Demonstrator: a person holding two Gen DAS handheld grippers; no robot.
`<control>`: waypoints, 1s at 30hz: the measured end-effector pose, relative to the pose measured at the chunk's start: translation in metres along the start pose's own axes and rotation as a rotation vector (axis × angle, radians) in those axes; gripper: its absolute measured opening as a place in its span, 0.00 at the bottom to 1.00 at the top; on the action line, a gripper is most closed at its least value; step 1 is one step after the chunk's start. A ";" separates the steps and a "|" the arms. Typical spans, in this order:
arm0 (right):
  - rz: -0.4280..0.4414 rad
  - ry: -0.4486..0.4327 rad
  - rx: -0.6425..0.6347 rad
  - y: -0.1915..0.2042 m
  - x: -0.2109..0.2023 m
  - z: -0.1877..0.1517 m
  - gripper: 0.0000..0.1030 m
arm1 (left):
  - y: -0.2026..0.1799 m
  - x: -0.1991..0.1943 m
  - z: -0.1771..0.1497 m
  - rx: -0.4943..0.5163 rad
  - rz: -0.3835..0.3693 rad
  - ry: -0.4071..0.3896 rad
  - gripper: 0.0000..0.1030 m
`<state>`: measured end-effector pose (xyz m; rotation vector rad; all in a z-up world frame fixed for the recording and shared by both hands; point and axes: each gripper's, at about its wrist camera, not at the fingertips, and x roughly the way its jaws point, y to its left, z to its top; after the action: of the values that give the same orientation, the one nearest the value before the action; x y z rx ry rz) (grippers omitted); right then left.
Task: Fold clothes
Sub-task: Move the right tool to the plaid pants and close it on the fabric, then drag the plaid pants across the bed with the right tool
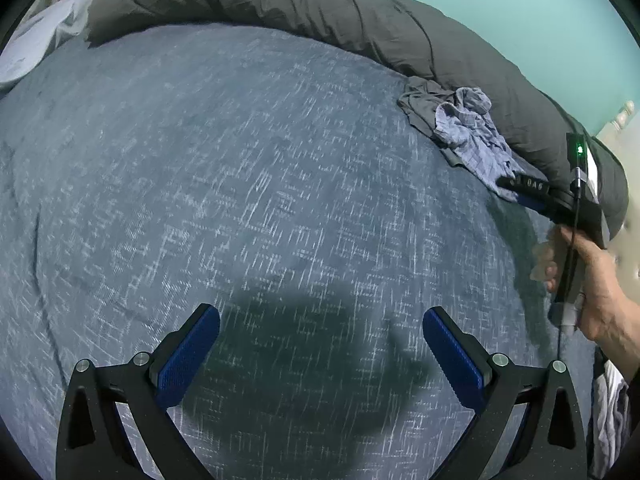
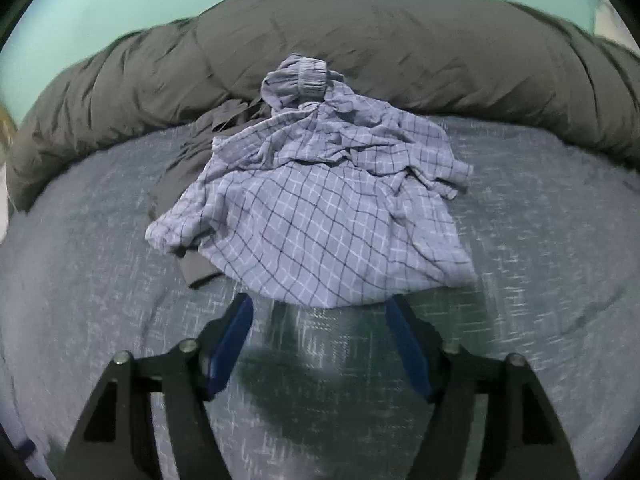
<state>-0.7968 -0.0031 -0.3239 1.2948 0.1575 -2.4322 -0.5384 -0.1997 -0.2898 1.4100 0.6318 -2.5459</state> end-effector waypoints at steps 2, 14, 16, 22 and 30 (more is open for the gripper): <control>-0.014 0.005 0.010 0.000 0.008 0.001 0.68 | 0.001 0.005 -0.001 0.005 0.001 0.003 1.00; 0.002 -0.056 -0.005 0.013 -0.006 -0.001 0.04 | 0.020 0.027 -0.004 0.003 0.013 0.006 1.00; 0.015 -0.075 -0.015 0.016 -0.014 -0.002 0.04 | 0.022 0.024 -0.004 -0.001 0.014 0.004 1.00; 0.059 -0.129 -0.037 0.026 -0.041 -0.006 0.04 | 0.026 0.001 -0.010 -0.005 0.014 -0.016 1.00; 0.194 -0.170 -0.023 0.040 -0.121 -0.083 0.03 | 0.037 -0.054 -0.043 -0.045 0.003 -0.072 1.00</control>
<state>-0.6566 0.0154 -0.2691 1.0357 0.0133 -2.3520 -0.4637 -0.2179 -0.2748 1.2979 0.6696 -2.5501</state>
